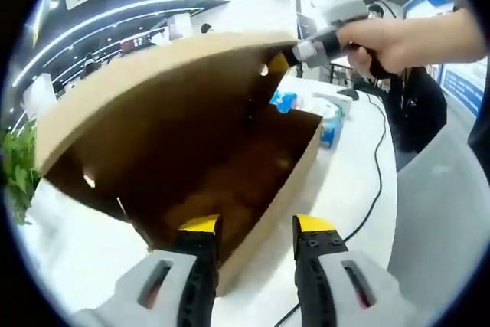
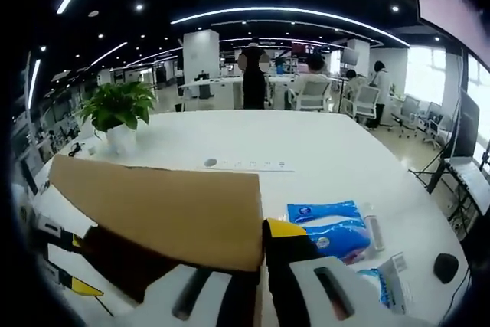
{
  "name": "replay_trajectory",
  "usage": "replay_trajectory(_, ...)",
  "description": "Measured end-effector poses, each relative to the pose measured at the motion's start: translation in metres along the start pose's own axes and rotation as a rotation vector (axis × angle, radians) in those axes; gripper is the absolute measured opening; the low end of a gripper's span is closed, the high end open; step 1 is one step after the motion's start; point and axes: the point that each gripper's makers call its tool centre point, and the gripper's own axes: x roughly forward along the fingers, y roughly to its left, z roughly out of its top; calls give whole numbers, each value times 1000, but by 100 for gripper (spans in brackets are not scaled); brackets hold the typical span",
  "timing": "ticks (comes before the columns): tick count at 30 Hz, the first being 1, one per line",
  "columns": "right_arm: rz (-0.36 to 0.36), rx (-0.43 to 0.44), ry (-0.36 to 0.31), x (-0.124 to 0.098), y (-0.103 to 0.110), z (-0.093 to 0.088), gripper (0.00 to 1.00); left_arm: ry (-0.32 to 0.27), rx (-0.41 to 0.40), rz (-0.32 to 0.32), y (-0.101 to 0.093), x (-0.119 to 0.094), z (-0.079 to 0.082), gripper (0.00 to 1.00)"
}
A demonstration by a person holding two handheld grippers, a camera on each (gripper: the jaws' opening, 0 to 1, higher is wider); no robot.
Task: Operate the shoe box by opening the lid, removing the specified soft item, and placing it in the target area until the item is outside and the box remains undamaged.
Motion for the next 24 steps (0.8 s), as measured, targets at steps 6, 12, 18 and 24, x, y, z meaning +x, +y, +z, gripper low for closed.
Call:
replay_trajectory(6, 5, -2, -2, -1, 1, 0, 0, 25, -81, 62, 7, -24, -10, 46)
replay_trajectory(12, 25, -6, 4, -1, 2, -1, 0, 12, -155, 230, 41, -46, -10, 49)
replay_trajectory(18, 34, 15, 13, -1, 2, -3, 0, -22, -208, 289, 55, -57, 1, 56)
replay_trajectory(24, 41, 21, 24, -5, 3, -9, 1, -59, -275, 304, 57, -62, 9, 58)
